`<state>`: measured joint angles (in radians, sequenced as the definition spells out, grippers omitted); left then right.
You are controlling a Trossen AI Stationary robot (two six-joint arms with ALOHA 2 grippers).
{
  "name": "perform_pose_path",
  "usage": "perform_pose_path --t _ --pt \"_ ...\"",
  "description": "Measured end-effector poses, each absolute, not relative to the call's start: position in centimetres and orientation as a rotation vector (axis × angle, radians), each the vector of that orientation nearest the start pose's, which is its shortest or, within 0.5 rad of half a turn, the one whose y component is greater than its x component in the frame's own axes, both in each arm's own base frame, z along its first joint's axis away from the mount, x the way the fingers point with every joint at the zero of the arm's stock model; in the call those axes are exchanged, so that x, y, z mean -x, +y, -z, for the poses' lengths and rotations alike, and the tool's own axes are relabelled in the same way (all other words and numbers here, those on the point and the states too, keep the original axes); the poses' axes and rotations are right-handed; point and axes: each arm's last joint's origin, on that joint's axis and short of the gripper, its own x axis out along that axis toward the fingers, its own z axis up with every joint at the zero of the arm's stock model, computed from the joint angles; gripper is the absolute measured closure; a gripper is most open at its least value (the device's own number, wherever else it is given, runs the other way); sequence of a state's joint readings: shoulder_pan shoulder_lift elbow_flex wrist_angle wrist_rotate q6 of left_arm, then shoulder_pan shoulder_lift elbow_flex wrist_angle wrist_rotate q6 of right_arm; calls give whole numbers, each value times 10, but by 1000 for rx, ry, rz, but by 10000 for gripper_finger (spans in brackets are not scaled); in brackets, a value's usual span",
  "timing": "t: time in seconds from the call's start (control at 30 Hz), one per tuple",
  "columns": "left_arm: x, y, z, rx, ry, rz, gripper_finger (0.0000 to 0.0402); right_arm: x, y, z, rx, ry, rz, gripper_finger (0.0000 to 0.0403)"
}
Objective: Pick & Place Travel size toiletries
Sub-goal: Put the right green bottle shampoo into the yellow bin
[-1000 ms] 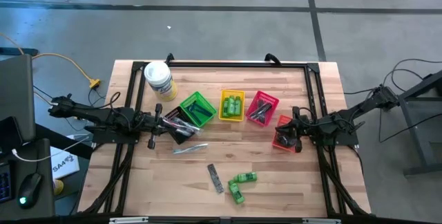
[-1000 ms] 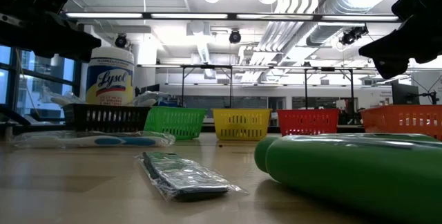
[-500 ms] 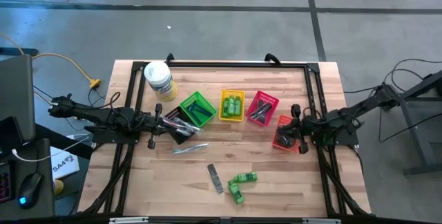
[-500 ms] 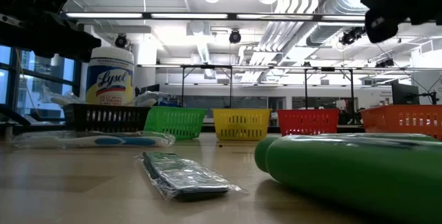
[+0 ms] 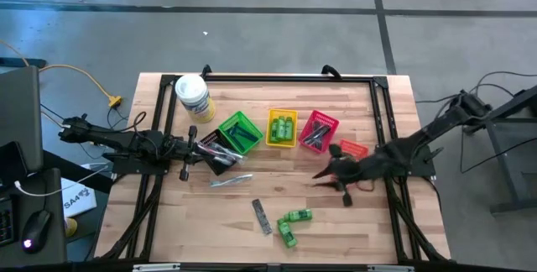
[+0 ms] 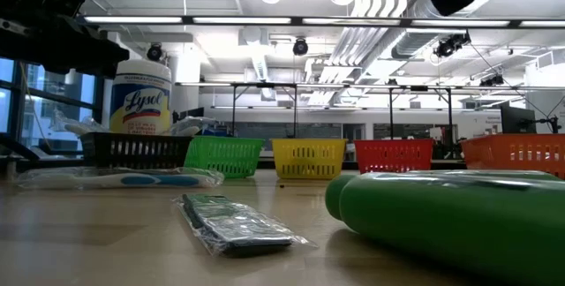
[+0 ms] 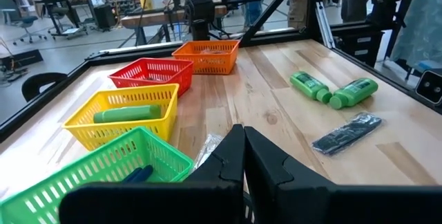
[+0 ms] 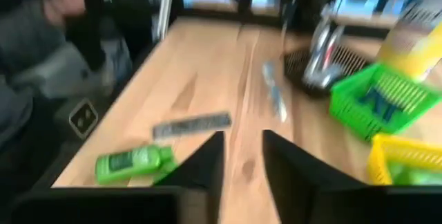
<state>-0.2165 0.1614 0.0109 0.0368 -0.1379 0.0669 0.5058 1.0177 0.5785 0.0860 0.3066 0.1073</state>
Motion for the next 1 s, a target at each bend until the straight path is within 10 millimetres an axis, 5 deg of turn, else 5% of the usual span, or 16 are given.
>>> perform_pose_path --t 0.23,0.43,0.7,1.0 --pt "-105 -19 -158 -91 109 82 402 -236 138 -241 53 681 -153 200" --pt "-105 -19 -158 -90 109 82 402 -263 168 -232 125 813 -153 134" --pt "-105 -19 -158 -90 109 82 402 -284 201 -216 122 870 -227 111" --pt "-105 -19 -158 -90 110 88 402 -297 203 -181 96 976 -185 111"
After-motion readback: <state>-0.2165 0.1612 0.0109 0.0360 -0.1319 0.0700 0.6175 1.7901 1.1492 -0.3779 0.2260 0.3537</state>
